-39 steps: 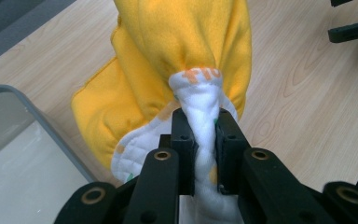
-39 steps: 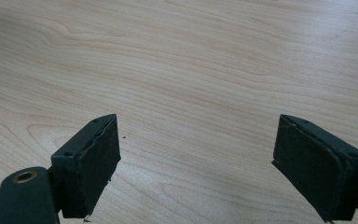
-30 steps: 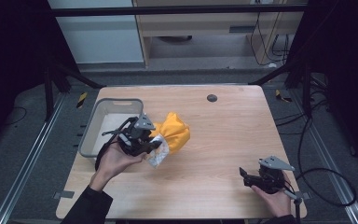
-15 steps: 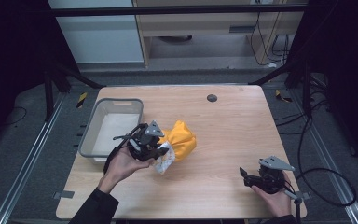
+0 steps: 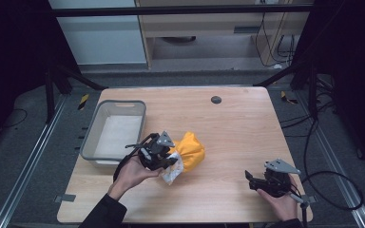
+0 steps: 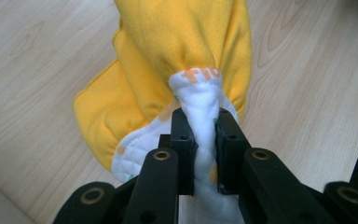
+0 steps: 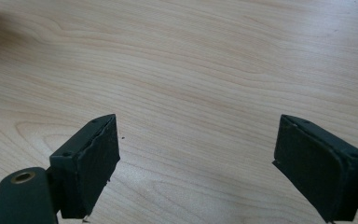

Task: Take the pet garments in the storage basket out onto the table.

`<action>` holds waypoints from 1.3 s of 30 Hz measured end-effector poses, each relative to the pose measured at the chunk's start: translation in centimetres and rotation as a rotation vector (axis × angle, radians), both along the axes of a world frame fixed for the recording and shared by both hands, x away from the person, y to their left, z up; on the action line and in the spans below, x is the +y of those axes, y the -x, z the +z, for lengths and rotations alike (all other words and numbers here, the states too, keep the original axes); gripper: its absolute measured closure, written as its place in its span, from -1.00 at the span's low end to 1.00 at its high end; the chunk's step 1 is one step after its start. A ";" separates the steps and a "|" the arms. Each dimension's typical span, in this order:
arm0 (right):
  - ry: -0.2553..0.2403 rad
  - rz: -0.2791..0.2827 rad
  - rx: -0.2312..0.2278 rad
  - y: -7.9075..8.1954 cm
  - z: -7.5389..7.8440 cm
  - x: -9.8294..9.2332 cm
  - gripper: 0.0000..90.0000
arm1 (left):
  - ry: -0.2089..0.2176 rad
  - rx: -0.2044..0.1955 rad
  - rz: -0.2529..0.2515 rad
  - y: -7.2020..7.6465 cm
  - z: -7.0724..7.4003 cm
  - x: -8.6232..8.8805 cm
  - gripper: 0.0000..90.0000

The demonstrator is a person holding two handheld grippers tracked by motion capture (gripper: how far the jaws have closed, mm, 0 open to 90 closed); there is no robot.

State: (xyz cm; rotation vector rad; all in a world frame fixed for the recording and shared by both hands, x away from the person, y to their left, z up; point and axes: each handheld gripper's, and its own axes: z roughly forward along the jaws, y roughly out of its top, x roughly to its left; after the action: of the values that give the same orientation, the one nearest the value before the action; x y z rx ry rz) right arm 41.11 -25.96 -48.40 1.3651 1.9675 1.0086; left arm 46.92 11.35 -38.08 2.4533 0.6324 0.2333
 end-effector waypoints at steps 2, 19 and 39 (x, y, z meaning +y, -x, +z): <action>-0.003 -0.002 0.002 0.0 0.0 0.0 -0.69 | -0.008 0.004 -0.006 0.0 -0.3 -0.3 0.79; 0.010 -0.006 -0.003 0.0 -0.2 -0.1 -0.69 | -0.026 0.033 -0.028 0.0 -2.9 -1.5 0.78; 0.013 -0.001 0.003 0.1 -0.3 -0.1 -0.70 | -0.042 0.048 -0.043 0.5 -5.0 -2.4 0.64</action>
State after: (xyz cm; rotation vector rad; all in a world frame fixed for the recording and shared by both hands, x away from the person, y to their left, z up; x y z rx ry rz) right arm 41.06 -26.04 -48.71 1.3615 1.9718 0.9923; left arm 46.45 8.91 -43.04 2.5170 0.6002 0.1730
